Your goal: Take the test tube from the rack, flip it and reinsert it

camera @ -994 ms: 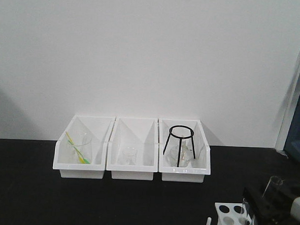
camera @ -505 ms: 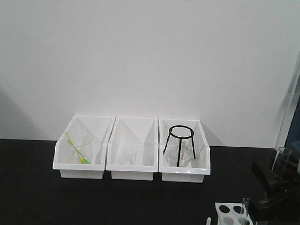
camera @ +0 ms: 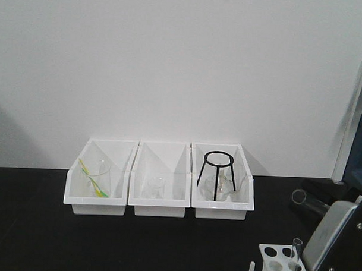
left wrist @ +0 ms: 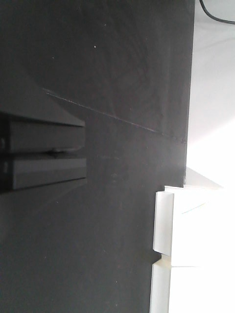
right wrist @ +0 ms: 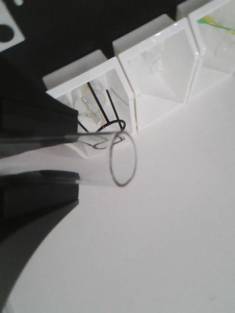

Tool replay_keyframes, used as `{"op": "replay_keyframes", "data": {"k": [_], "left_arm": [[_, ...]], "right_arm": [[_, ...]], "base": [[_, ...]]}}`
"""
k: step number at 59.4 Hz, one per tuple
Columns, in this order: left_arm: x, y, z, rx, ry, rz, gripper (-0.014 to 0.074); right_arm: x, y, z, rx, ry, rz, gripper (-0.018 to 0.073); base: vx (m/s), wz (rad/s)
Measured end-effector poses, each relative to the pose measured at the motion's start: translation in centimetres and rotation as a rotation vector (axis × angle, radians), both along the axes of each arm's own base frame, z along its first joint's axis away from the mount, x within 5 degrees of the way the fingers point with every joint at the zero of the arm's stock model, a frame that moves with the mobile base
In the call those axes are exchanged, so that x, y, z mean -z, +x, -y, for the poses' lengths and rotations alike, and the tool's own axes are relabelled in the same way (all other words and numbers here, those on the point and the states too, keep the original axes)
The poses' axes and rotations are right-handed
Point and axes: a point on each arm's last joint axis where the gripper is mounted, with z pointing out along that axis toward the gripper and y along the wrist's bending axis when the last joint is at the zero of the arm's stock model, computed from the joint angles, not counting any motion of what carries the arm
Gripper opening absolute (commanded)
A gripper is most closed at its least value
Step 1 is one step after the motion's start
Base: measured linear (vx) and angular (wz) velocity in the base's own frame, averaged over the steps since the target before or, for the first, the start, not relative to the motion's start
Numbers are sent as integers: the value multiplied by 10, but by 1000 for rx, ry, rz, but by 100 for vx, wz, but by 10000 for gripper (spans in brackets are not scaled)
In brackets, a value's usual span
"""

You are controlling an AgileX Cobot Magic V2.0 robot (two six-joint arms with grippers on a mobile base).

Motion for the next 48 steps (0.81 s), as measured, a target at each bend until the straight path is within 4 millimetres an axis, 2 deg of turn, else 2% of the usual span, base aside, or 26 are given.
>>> {"op": "replay_keyframes", "data": {"k": [15,27,35,40,48], "left_arm": [[0,0,0,0,0,0,-6],[0,0,0,0,0,0,-6],[0,0,0,0,0,0,-6],[0,0,0,0,0,0,-6],[0,0,0,0,0,0,-6]], "right_arm": [[9,0,5,-51,-482,61,124],[11,-1,6,-87,-632,93,124],[11,-1,6,-63,-534,58,124],[10,-1,5,-36,-391,16,124],[9,0,4,41,-53,-89,124]], "base": [[0,0],[0,0],[0,0],[0,0],[0,0]]}}
